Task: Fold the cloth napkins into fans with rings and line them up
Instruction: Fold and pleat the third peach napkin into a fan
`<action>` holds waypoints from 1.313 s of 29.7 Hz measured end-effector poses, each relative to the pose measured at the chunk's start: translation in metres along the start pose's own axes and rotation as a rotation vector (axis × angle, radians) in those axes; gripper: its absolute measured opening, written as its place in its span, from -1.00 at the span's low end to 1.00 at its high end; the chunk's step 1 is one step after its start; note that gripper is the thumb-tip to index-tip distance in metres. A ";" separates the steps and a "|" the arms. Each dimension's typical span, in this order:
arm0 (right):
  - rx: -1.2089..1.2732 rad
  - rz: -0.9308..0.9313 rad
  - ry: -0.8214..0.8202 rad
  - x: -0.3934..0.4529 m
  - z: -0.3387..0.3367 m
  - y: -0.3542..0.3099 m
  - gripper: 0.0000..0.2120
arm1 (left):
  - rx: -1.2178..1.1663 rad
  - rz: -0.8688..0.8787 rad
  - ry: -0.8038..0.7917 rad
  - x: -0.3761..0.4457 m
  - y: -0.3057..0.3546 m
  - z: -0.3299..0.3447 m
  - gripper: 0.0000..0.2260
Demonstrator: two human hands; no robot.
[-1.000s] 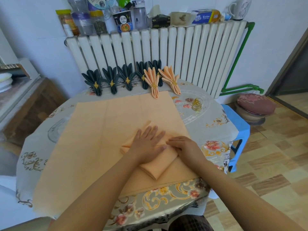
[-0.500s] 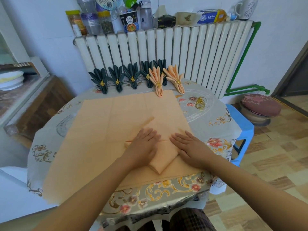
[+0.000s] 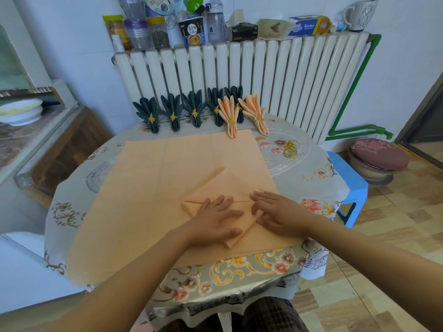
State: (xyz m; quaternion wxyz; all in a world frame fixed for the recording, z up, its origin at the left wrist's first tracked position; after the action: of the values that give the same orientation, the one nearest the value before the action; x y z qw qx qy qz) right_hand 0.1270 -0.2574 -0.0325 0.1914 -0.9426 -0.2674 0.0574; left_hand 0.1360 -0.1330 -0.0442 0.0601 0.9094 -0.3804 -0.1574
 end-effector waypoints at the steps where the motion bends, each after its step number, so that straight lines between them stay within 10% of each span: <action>1: -0.007 -0.003 0.017 0.001 -0.001 0.000 -0.73 | -0.085 0.004 -0.002 -0.001 -0.001 -0.003 -0.52; 5: 0.039 0.017 0.098 0.005 -0.005 -0.002 -0.53 | -0.235 0.006 -0.027 -0.009 -0.007 -0.011 -0.53; 10: 0.103 0.036 0.226 0.005 -0.016 -0.003 -0.86 | -0.150 -0.015 -0.049 -0.019 -0.010 -0.010 -0.41; 17: 0.200 0.099 0.235 0.005 -0.018 0.000 -0.81 | -0.457 -0.216 0.286 -0.028 -0.032 -0.023 -0.76; 28: 0.307 0.245 0.508 -0.002 -0.028 0.013 -0.88 | -0.387 -0.345 0.728 -0.039 -0.034 -0.042 -0.56; 39: 0.262 0.242 0.467 0.012 -0.032 0.015 -0.88 | -0.329 -0.419 0.700 -0.035 -0.036 -0.034 -0.85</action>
State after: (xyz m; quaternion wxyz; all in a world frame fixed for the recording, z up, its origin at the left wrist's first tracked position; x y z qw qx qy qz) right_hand 0.1509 -0.2739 -0.0092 0.3596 -0.9226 -0.0923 -0.1045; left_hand 0.1488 -0.0833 -0.0118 0.2960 0.9438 -0.1144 0.0929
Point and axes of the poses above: each hand's wrist, its own x-axis towards the middle knuckle, its own z-axis out of the palm, y = z × x, the point moved 10 cm from there along x, towards the middle knuckle, and after that the axes turned 10 degrees about x, right-handed, at the moved point
